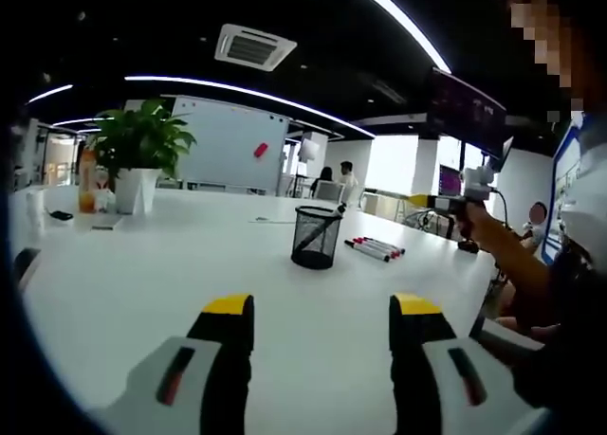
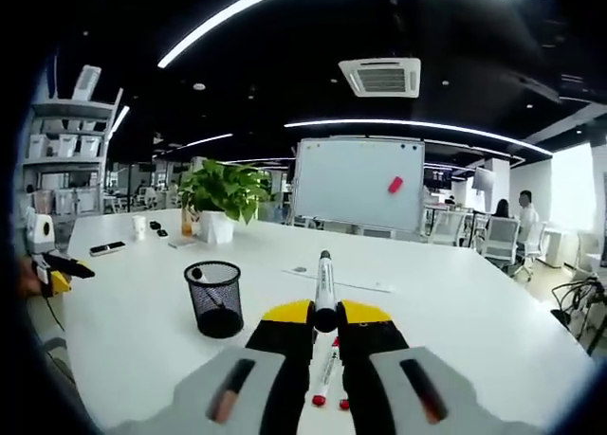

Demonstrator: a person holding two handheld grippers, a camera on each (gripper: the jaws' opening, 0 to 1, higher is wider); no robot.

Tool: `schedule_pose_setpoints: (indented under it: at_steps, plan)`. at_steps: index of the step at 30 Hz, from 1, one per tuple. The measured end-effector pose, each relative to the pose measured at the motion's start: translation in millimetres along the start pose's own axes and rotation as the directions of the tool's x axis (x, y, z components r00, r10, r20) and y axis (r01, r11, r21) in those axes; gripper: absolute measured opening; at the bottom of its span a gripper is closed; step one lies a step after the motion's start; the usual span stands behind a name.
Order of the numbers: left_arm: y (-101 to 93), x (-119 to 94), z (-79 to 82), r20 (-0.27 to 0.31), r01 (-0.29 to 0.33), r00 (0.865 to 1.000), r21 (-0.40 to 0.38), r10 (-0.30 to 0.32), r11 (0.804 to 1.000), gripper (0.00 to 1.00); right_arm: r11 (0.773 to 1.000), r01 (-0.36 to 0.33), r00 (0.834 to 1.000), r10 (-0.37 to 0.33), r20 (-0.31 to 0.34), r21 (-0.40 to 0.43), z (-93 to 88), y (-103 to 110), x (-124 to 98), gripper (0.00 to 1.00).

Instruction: Pick up the whiteboard markers from the pen holder and place them facing the whiteboard neatly

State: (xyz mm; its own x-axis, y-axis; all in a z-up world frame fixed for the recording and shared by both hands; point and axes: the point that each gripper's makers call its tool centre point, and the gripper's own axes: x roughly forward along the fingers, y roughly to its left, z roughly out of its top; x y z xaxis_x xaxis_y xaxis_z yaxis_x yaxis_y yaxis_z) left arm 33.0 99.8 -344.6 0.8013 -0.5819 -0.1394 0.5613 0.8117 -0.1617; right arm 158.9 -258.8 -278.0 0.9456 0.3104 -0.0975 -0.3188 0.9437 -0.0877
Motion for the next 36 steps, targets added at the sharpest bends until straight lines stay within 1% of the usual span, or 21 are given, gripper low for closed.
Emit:
schedule_pose_setpoints:
  at_steps: [4,8,11,16,22,26,30,34,36]
  plan:
    - [-2.6,-0.5,5.0,0.017,0.003,1.000,0.003,-0.003,1.000,0.58,0.999,0.023,1.000,-0.023,-0.004,0.025,-4.3,-13.3,-2.6,0.13]
    - [-0.6,-0.9,4.6,0.014,-0.004,1.000,0.004,0.004,1.000,0.58,0.999,0.047,0.999,-0.047,-0.005,0.021,-5.0,-23.1,-4.9,0.13]
    - [0.4,-1.0,3.5,0.013,-0.005,1.000,0.001,0.005,1.000,0.58,0.998,0.066,0.998,-0.066,-0.019,0.009,-7.5,-30.6,-5.1,0.13]
    - [0.8,-1.8,1.8,0.010,-0.004,1.000,-0.001,0.004,1.000,0.58,0.996,0.083,0.996,-0.083,-0.024,0.011,-10.7,-37.4,-6.2,0.13]
    - [1.7,-2.6,2.1,0.012,-0.008,1.000,-0.002,0.008,1.000,0.58,0.993,0.114,0.993,-0.113,-0.041,0.018,-20.3,-47.0,-6.4,0.13]
    - [2.1,-2.2,0.5,0.007,-0.011,1.000,-0.004,0.011,1.000,0.58,0.990,0.134,0.990,-0.132,-0.040,0.043,-23.9,-55.2,-7.7,0.13]
    - [1.4,-1.8,0.9,0.008,-0.009,1.000,-0.003,0.009,1.000,0.58,0.988,0.144,0.989,-0.141,-0.050,0.048,-29.0,-60.5,-6.3,0.13]
    - [1.6,-1.6,0.4,0.006,-0.010,1.000,-0.003,0.010,1.000,0.58,0.987,0.157,0.985,-0.154,-0.081,0.030,-42.4,-65.9,-3.0,0.13]
    - [1.4,-1.2,0.0,0.004,-0.008,1.000,-0.003,0.008,1.000,0.58,0.986,0.162,0.983,-0.156,-0.099,0.049,-50.4,-68.4,-2.7,0.13]
